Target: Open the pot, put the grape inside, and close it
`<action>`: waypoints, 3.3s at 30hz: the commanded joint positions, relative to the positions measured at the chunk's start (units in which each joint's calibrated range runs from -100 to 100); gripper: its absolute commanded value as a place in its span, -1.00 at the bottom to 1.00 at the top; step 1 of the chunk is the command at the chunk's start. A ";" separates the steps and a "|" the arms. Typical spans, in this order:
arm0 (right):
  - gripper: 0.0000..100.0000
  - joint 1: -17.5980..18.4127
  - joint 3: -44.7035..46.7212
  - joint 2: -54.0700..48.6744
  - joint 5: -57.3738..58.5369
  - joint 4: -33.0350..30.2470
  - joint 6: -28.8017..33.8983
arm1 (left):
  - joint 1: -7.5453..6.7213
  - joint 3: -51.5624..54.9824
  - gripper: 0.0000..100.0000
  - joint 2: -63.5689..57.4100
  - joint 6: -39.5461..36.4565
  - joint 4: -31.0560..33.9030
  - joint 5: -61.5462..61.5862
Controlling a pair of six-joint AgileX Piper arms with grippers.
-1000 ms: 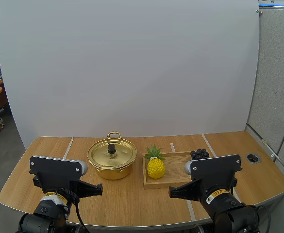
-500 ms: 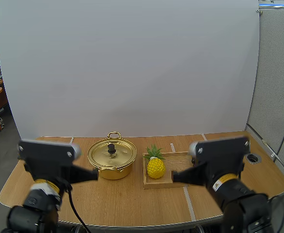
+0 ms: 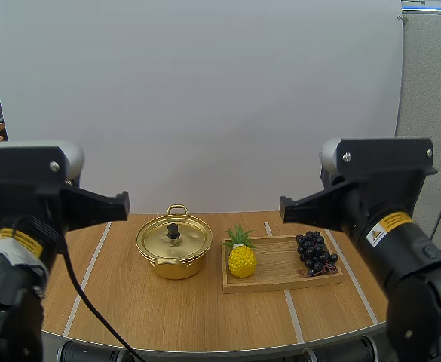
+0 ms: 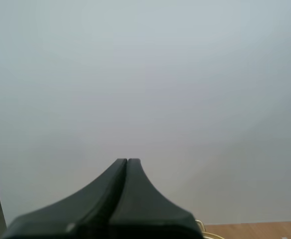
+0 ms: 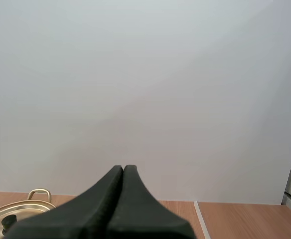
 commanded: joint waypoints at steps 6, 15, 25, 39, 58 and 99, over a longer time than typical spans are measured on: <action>-1.00 -0.18 -16.20 0.00 21.06 -0.18 -0.22 | -0.12 -18.23 -1.00 0.00 -0.14 0.83 25.46; -1.00 -0.18 -22.28 0.00 21.84 -0.08 -0.19 | -0.12 -21.64 -1.00 0.00 -0.14 0.83 25.14; -1.00 -0.18 -22.49 11.23 31.85 -0.08 -0.19 | -0.12 -21.64 -1.00 13.70 2.83 -0.14 25.55; -1.00 -0.18 -22.49 32.08 40.48 0.28 -0.19 | -0.12 -26.08 -1.00 41.08 10.26 -0.89 23.86; -1.00 -0.18 -22.61 39.13 49.69 -0.24 -0.19 | -0.12 -35.18 -1.00 60.69 27.73 -10.77 38.88; 1.00 -0.18 -22.61 39.13 48.42 -3.64 -0.19 | -0.12 -35.18 1.00 67.61 47.22 -18.90 50.42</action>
